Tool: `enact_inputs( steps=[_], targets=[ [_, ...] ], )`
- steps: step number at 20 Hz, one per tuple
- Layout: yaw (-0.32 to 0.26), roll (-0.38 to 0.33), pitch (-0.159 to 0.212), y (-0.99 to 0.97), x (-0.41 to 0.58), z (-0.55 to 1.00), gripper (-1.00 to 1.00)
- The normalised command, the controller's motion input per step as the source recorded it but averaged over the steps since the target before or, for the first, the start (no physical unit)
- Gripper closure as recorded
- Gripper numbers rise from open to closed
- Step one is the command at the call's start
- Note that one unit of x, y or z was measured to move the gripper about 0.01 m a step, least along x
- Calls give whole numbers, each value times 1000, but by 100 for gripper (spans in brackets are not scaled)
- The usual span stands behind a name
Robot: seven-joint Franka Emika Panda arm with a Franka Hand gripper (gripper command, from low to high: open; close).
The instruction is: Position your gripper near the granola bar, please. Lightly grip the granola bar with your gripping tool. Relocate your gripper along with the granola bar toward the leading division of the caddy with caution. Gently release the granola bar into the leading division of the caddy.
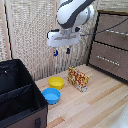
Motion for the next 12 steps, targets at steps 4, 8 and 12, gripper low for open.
enact_inputs(
  steps=[4, 8, 12],
  targets=[
    [-20, 92, -52, -839, -64, -201, -100],
    [-21, 108, -43, -949, -85, -199, -100],
    [-6, 88, -31, -864, -98, -200, -100]
  ],
)
